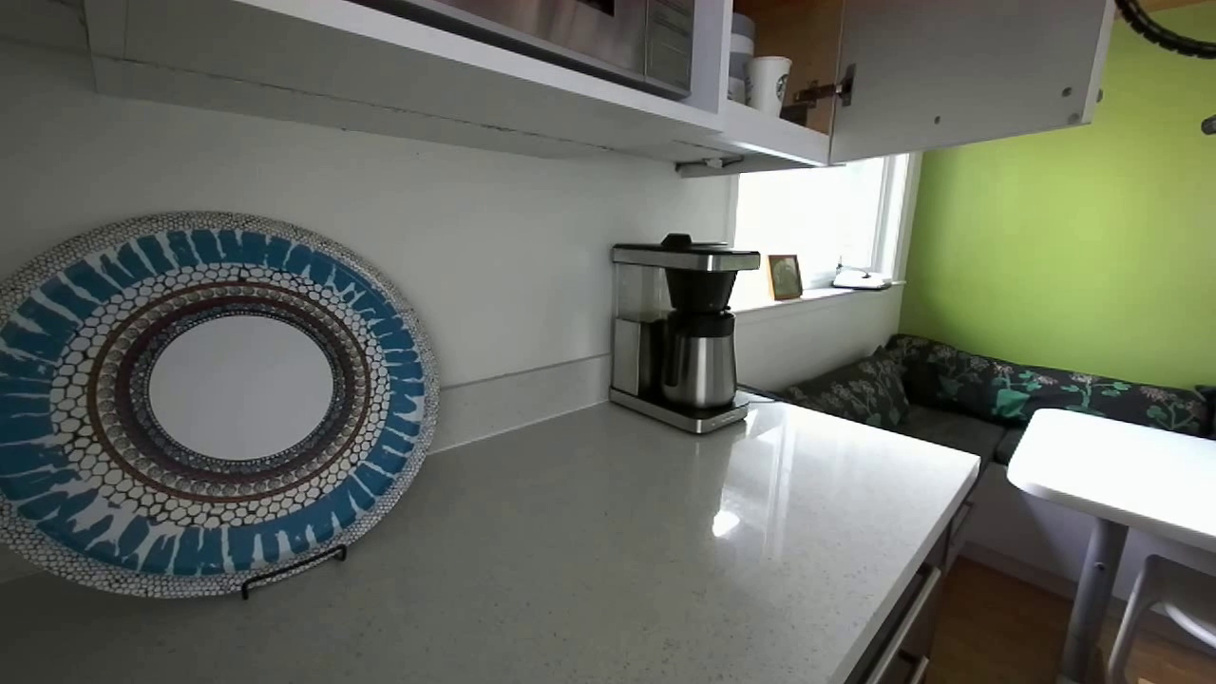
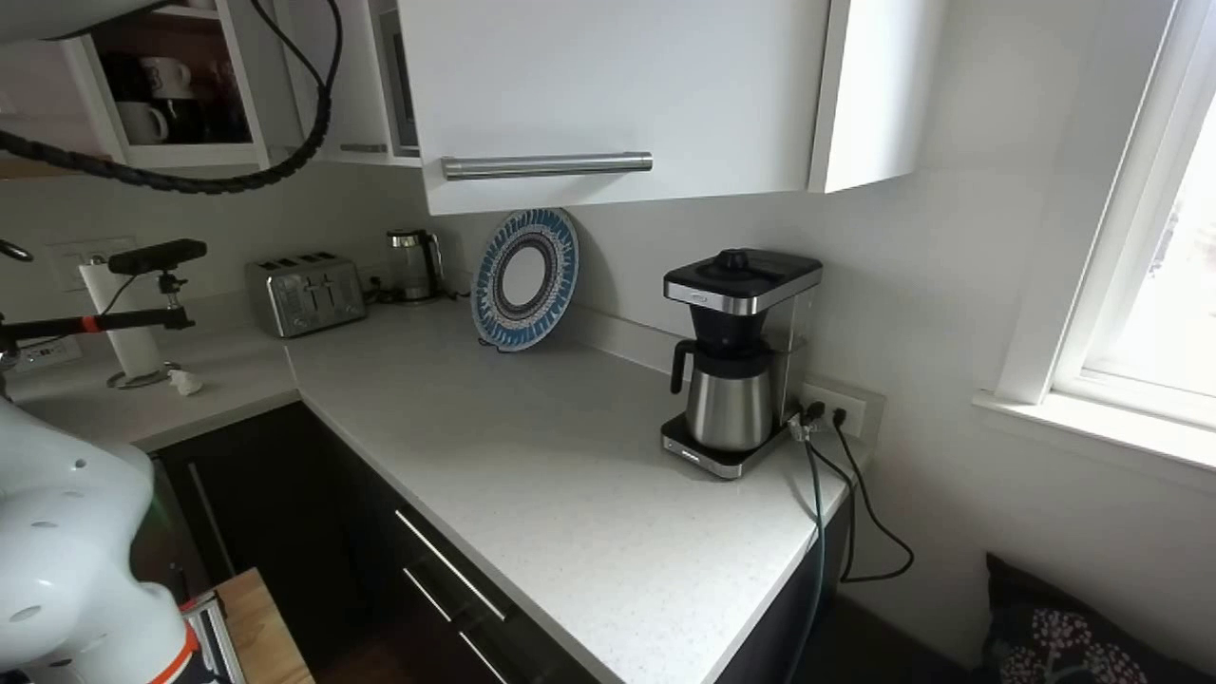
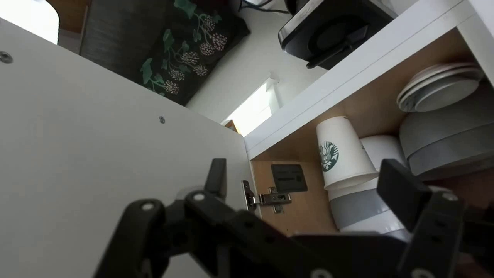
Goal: Shift the cup from the cabinet on the right to the counter
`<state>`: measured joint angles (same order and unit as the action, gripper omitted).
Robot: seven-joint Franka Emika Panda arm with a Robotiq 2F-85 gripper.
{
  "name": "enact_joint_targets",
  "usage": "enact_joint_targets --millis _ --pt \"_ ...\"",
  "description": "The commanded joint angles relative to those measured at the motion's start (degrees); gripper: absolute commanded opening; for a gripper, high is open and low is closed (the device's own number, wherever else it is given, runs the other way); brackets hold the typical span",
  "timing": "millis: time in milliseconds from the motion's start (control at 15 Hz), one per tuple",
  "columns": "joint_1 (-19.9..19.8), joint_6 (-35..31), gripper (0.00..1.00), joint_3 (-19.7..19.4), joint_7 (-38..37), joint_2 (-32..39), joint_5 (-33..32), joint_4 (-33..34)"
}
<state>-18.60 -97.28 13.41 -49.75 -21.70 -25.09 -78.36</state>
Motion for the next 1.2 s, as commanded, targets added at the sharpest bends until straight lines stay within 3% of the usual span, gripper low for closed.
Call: enact_joint_targets --millis 0,933,1133 --pt "3.35 0.70 1.00 -1.72 -0.77 0.51 -1.59 0.60" --pt "3.59 0.67 1.00 -1.79 -0.73 0.09 -1.52 0.64" --pt "3.51 1.38 1.00 -1.67 -3.95 4.44 -1.32 5.05"
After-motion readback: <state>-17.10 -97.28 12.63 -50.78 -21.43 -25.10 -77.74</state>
